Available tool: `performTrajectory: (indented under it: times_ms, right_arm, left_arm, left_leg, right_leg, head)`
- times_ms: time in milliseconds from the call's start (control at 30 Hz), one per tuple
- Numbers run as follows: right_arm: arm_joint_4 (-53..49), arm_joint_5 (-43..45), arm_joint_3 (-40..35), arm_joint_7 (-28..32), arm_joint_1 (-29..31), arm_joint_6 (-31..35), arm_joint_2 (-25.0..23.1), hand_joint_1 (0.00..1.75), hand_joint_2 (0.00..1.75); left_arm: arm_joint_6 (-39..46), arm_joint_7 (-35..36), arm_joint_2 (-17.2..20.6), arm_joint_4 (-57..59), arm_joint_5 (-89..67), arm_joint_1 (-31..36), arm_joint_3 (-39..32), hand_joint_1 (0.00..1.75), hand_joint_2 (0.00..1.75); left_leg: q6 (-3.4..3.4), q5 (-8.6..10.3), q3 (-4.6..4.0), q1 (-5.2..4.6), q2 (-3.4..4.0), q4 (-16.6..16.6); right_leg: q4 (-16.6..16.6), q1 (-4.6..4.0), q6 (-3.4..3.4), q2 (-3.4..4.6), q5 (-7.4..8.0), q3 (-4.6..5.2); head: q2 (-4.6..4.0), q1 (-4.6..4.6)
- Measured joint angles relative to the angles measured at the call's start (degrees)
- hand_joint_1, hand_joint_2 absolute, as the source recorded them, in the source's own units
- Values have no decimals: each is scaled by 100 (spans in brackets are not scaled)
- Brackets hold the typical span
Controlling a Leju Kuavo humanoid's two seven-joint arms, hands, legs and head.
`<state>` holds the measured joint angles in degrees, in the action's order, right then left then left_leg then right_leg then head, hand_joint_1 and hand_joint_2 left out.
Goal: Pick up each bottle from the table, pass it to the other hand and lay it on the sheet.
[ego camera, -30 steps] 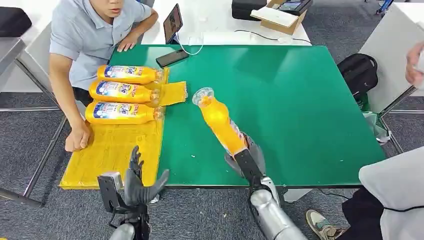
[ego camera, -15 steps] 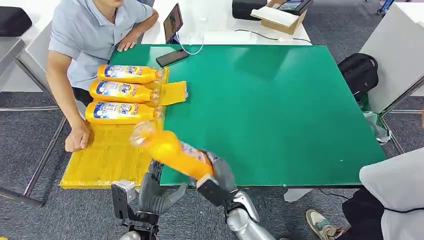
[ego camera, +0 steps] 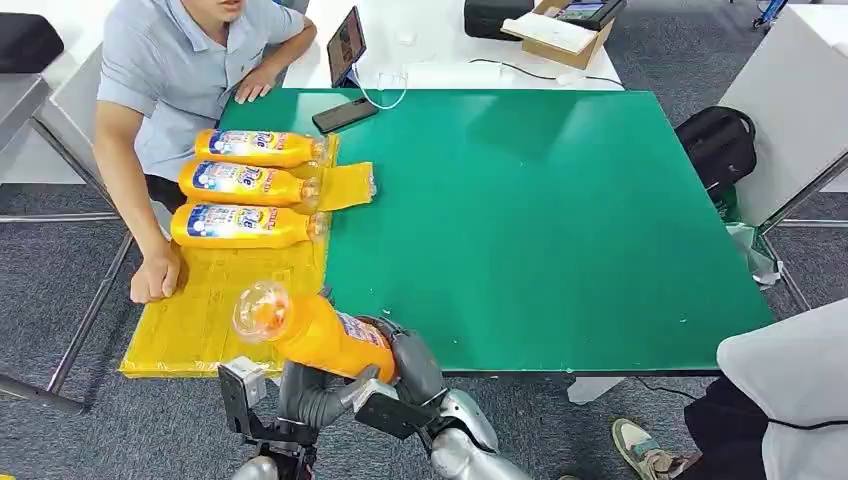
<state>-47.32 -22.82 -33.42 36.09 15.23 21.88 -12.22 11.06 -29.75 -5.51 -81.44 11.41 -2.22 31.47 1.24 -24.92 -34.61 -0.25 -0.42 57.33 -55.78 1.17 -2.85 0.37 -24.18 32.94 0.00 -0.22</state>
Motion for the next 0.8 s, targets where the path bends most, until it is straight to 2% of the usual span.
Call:
performTrajectory:
  times_ms: [33,67,100,467,800]
  right_arm:
    - [41,0,-26,4,32,0,0,86,175]
    - [68,2,-48,13,56,13,-2,86,175]
    - [87,11,-61,20,70,37,-9,0,0]
    - [218,66,-295,-24,11,286,-94,0,0]
    - [216,238,-382,74,-69,479,-118,0,0]
  left_arm:
    - [-15,0,4,0,4,5,0,175,175]
    - [-31,13,7,0,28,8,0,175,175]
    - [-48,50,7,0,70,13,0,175,175]
    - [-192,411,15,15,678,70,-129,175,175]
    - [471,334,-22,-96,524,42,-378,175,175]
  left_leg:
    - [0,0,0,0,0,0]
    - [0,0,0,0,0,0]
    - [0,0,0,1,-1,0]
    - [0,0,-1,0,0,-1]
    - [0,0,0,1,1,0]
  right_leg:
    - [0,0,0,0,0,0]
    - [0,0,0,0,0,0]
    - [0,0,0,0,0,0]
    - [0,0,0,0,0,1]
    - [-1,-1,0,0,0,2]
  head:
    - [0,0]
    - [0,-2]
    - [0,0]
    - [0,0]
    - [0,0]
